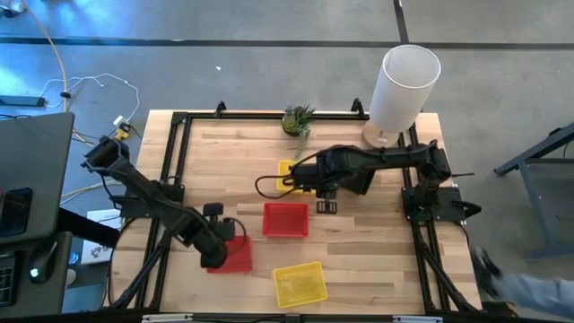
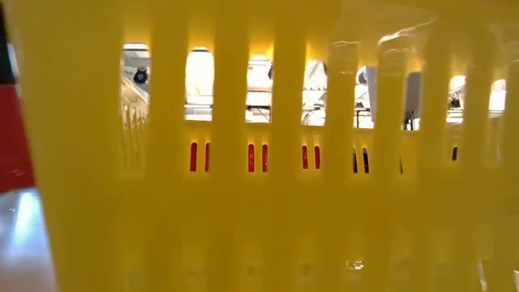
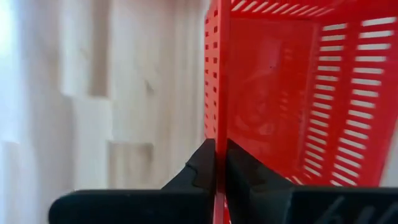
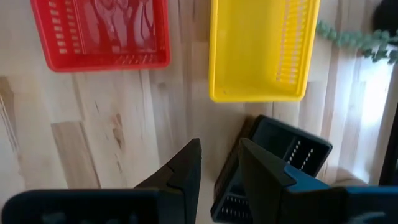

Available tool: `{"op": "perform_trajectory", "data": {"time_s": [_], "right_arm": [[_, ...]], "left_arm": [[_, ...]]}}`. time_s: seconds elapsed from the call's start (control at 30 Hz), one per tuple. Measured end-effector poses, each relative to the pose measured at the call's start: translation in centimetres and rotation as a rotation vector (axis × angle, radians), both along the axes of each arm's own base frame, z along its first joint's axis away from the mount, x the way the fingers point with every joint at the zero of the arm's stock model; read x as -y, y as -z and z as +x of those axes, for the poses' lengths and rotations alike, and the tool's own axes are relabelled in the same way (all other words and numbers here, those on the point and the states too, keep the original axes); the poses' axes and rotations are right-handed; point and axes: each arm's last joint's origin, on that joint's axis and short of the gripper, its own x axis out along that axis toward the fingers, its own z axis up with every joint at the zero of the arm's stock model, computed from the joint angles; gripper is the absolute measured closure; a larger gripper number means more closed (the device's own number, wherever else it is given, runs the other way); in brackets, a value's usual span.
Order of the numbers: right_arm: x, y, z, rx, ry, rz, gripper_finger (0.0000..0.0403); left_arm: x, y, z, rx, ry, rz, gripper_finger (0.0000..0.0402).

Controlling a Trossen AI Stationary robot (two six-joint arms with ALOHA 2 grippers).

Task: Stack baskets by color
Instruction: Stack the bottom red bin on the top red bin

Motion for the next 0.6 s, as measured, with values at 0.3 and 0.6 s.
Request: {"op": "perform_trajectory", "data": {"time_s": [0.3,0.6], "right_arm": [[-1.3,-0.8,-1.3,-0.026,0.011,-0.052,0.0307],[-2.3,-4.2,-4.2,0.11,0.111,-0.153,0.0307]], "left_arm": [[-3.9,-2.9,1.1,0.193,-0.016,0.053,0.0401],[-7.1,-4.8,2.7,0.307,0.034,0.066,0.0401]]}}
